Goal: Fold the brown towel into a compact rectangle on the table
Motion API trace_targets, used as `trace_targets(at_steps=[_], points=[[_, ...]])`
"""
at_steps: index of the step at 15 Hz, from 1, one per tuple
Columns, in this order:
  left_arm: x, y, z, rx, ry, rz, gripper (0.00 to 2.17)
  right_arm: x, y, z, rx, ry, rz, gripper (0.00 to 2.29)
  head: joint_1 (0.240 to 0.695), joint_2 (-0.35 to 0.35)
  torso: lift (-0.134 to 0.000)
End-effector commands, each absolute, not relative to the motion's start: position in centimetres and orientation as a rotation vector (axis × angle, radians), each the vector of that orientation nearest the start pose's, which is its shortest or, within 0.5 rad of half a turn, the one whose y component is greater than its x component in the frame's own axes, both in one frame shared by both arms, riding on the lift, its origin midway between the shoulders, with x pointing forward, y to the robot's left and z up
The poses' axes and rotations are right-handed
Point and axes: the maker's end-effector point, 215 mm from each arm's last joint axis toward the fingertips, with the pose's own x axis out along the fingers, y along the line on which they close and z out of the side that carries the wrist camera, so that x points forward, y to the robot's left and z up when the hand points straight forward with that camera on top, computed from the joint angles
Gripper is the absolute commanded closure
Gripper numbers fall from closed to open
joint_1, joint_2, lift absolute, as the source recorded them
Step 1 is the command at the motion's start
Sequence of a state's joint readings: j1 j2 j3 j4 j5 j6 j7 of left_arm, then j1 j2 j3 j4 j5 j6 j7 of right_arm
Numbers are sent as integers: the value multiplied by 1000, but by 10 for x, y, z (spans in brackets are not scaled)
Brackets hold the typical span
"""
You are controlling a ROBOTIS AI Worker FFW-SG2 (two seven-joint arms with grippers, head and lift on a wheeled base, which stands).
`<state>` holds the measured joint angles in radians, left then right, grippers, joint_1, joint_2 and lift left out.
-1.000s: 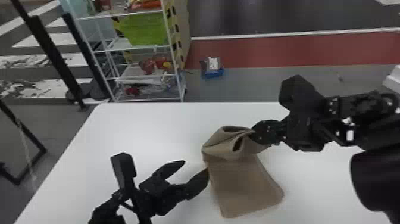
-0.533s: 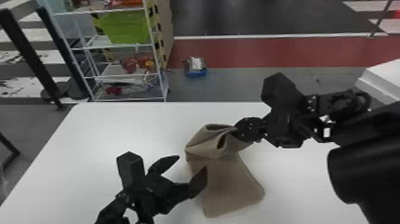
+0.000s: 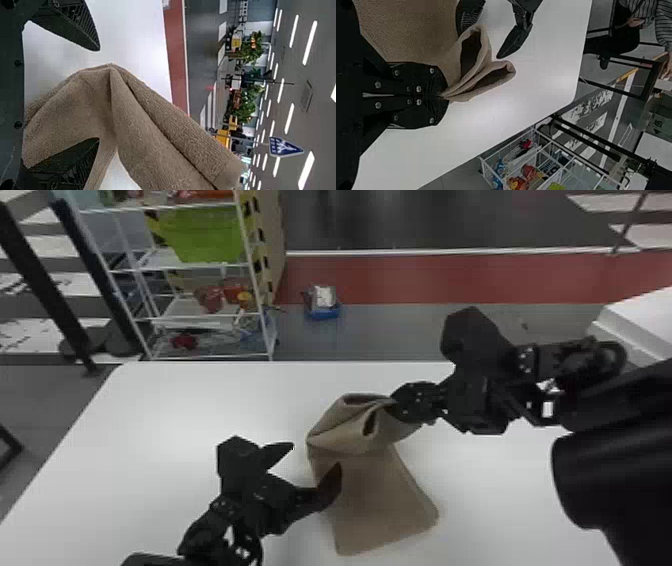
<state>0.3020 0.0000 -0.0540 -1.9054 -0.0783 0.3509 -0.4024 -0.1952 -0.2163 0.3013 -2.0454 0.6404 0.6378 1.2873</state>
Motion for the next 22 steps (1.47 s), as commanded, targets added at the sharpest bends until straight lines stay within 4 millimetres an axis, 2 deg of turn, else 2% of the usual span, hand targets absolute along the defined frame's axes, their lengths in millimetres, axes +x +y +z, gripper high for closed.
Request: trace_targets(at_steps=[1,7,11,17,22], points=[[478,118,-427,30,317,-435,80,493,-56,-293,-719,382,1089,1413,695,73,-123],[484,126,-440,94,339,-412,80,492,-56,-292,-715,382,1090,1413,695,75,-123],[490,135,-442,116,327,-387,80,492,-56,-291,-715,381,1090,1413,695,83,-123],[498,140,-450,127,342,-372,80,485,-54,-287,-702,367,1101,1413,695,96,-123],[502,150,-451,139,338,-349,80,473,-65,-293,-717,382,1108,1413,695,98,-123]])
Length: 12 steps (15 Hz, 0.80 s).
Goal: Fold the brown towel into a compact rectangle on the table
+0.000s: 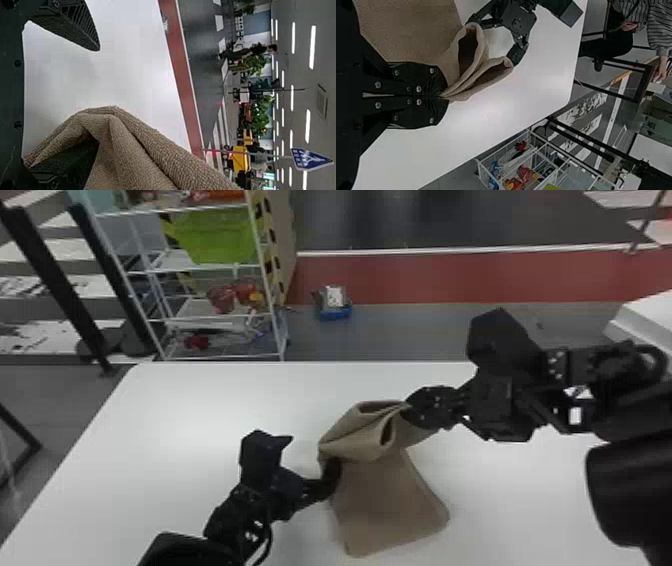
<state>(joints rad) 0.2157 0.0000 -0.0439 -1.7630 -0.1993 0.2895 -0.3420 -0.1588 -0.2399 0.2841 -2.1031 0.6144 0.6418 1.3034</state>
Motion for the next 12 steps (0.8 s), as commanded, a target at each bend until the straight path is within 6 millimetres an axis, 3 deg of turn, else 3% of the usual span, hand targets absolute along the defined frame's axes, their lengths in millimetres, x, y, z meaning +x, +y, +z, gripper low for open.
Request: trace_targets(at_steps=[1,4,7,12], points=[[503,152,-451,140,335,-347,80,472,-70,-293,-721,385,1105,1413,695,98,-123],[505,154,-454,141,336,-344,80,460,-75,-295,-713,392,1122,1413,695,95,-123],[505,157,-454,139,336,-340,80,446,-80,-313,-714,435,1144,1413,695,93,-123],[505,156,-452,139,332,-345,80,440,-81,-325,-741,457,1148,1413,695,88,-123]])
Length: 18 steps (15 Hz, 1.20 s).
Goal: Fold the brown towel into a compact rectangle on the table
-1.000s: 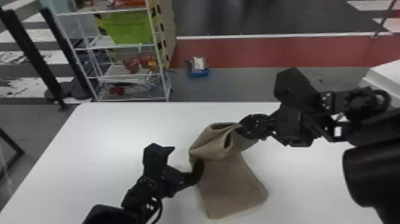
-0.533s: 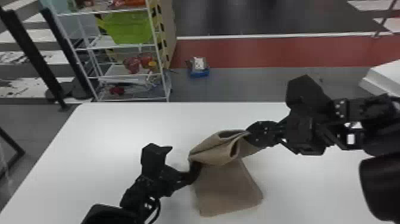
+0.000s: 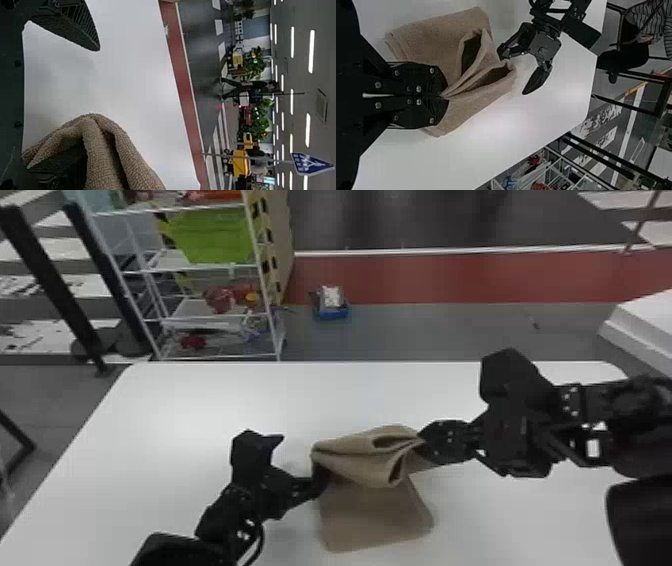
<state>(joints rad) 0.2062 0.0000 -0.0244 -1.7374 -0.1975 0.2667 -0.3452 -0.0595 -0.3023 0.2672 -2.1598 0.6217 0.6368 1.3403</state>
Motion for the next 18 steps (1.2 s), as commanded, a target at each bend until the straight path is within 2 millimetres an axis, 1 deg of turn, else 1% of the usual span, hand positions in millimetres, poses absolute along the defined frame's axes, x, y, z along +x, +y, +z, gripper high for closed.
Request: trace_targets(at_steps=[1,8,12,15,18], points=[[505,155,-451,139,330,-346,80,439,-80,-326,-744,459,1149,1413,695,88,-123],[505,152,-451,140,330,-353,80,422,-74,-343,-770,491,1180,1413,695,93,-123],[505,150,-451,140,328,-357,80,412,-73,-362,-788,530,1193,1413,695,94,-123],[503,147,-449,140,323,-363,80,409,-69,-373,-808,547,1206,1413,695,94,-123],[503,146,-447,141,317,-364,80,405,-65,-379,-809,555,1215,1413,695,96,-123]])
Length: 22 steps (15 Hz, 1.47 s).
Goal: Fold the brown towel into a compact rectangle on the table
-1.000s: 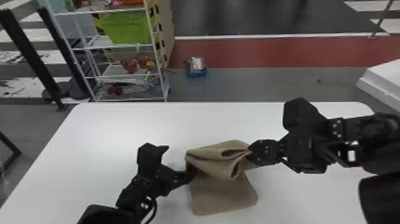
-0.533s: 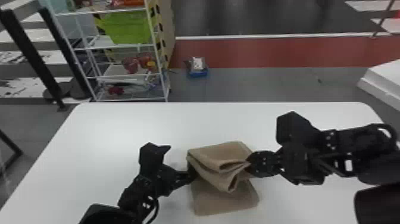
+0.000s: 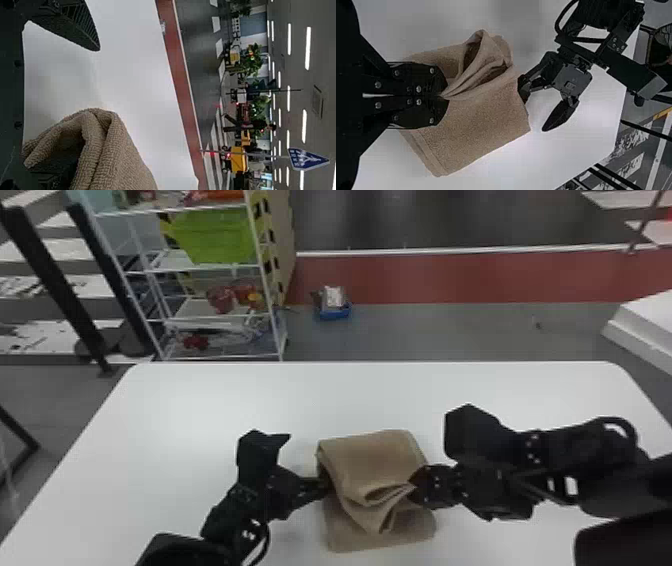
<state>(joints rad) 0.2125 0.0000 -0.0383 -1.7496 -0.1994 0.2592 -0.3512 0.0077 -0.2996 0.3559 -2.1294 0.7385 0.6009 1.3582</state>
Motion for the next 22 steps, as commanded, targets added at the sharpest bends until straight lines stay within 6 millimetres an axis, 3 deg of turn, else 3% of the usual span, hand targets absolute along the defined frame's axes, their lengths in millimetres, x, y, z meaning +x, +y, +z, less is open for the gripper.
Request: trace_targets(at_steps=[1,9,10,11,14,16,18,22], points=[[503,146,-447,142,316,-364,80,404,-65,-383,-808,563,1217,1413,695,98,-123],[502,143,-446,142,309,-371,80,395,-64,-400,-828,588,1223,1399,695,103,-123],[501,141,-446,142,309,-374,80,393,-64,-403,-823,598,1228,1234,695,102,-123],[502,141,-445,142,306,-375,80,392,-64,-405,-815,603,1228,927,695,101,-123],[502,140,-445,142,307,-376,80,390,-61,-404,-794,603,1232,853,695,98,-123],[502,141,-444,143,305,-375,80,389,-58,-402,-769,603,1240,853,695,99,-123],[502,142,-446,142,309,-373,80,385,-55,-396,-706,606,1247,556,695,102,-123],[500,141,-447,142,310,-373,80,383,-56,-372,-550,586,1251,539,695,112,-123]])
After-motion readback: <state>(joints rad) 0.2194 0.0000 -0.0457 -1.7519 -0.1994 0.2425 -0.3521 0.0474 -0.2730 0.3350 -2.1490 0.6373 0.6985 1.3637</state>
